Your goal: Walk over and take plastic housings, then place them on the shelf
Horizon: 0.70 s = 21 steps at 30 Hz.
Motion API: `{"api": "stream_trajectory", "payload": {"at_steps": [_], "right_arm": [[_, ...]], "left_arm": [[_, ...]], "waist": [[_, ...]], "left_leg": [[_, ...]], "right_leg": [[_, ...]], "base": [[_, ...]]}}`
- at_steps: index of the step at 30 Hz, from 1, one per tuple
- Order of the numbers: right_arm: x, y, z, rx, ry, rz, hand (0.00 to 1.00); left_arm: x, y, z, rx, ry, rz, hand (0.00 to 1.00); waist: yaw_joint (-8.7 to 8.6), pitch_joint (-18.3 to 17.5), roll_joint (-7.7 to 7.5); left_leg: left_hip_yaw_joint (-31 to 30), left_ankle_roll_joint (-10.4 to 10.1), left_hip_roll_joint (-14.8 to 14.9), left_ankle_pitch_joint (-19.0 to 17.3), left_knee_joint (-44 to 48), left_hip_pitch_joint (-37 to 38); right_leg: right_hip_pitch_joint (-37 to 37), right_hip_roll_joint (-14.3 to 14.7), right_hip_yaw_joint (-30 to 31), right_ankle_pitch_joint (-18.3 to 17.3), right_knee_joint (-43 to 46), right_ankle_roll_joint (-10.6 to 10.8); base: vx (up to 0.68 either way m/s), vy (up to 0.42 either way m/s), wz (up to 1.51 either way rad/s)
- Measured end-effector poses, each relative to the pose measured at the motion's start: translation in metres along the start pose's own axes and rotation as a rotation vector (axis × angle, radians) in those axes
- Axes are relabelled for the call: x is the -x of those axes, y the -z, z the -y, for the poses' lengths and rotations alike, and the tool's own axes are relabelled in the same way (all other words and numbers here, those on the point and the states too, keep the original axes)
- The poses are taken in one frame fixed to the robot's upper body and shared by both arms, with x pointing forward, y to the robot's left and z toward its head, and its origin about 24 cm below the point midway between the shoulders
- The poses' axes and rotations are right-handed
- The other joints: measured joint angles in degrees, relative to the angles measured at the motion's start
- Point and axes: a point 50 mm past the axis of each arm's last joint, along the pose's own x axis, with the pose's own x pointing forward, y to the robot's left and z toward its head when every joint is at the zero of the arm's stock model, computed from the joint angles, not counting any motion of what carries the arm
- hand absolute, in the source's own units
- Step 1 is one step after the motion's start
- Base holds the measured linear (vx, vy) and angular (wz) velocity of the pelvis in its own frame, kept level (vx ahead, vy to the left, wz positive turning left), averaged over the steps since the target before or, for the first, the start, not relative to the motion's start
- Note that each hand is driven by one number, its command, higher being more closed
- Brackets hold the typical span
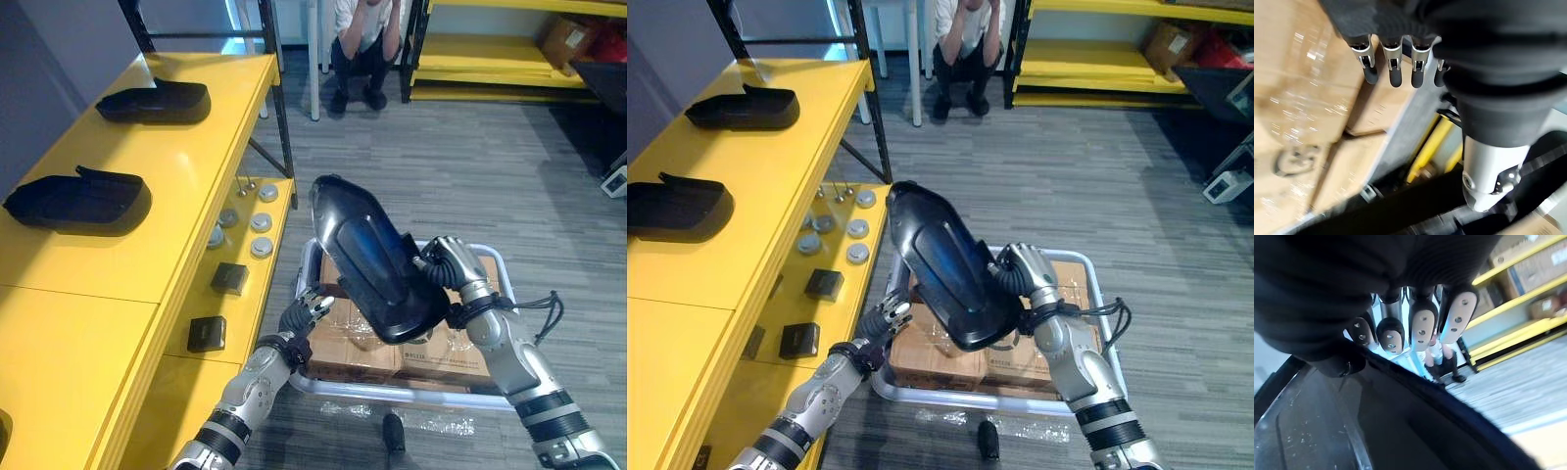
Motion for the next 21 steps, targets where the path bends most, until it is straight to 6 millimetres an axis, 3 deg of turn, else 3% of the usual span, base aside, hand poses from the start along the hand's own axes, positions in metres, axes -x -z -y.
{"api": "stream_trajectory", "payload": {"at_steps": [2, 8, 9, 12, 21], "right_arm": [[0.002, -0.006, -0.016, -0.025, -0.058, 0.015, 1.0], [0.004, -0.012, -0.036, -0.105, -0.111, 0.008, 1.0], [0.005, -0.01, -0.041, -0.111, -0.13, -0.003, 1.0], [0.006, -0.01, -0.051, -0.147, -0.147, -0.024, 1.0], [0.008, -0.014, -0.058, -0.189, -0.111, -0.026, 1.0]], "left_arm": [[0.0, 0.001, 0.007, 0.008, 0.034, 0.024, 0.0], [0.003, -0.004, 0.025, 0.092, 0.102, 0.103, 0.0], [0.004, -0.012, 0.031, 0.11, 0.129, 0.146, 1.0], [0.007, -0.024, 0.043, 0.1, 0.18, 0.211, 1.0], [0.009, -0.019, 0.042, -0.008, 0.128, 0.187, 1.0]], "waist": [[0.41, -0.34, -0.03], [0.57, -0.65, -0.02], [0.63, -0.91, 0.0], [1.13, -1.91, 0.0], [2.0, -3.56, 0.03]], "left_leg": [[0.16, -0.04, -0.01, -0.05, 0.04, -0.02], [-0.07, -0.03, 0.0, -0.05, 0.14, -0.1], [-0.26, -0.03, -0.01, -0.05, 0.13, -0.15], [-0.32, -0.04, -0.03, -0.05, 0.1, -0.27], [-1.3, -0.05, -0.11, -0.04, 0.09, -0.76]], "right_leg": [[0.06, 0.0, 0.04, 0.43, -0.35, -0.11], [1.04, 0.05, -0.18, 1.43, -2.09, -0.27], [1.15, 0.04, -0.28, 1.46, -2.11, -0.28], [1.21, 0.03, -0.33, 1.62, -2.44, -0.14], [1.89, -0.09, -1.21, 1.99, -3.34, -0.19]], "base": [[-0.07, -0.005, -0.04], [-0.04, -0.011, 0.01], [0.0, -0.011, 0.05], [0.0, -0.003, 0.01], [0.01, -0.01, 0.04]]}}
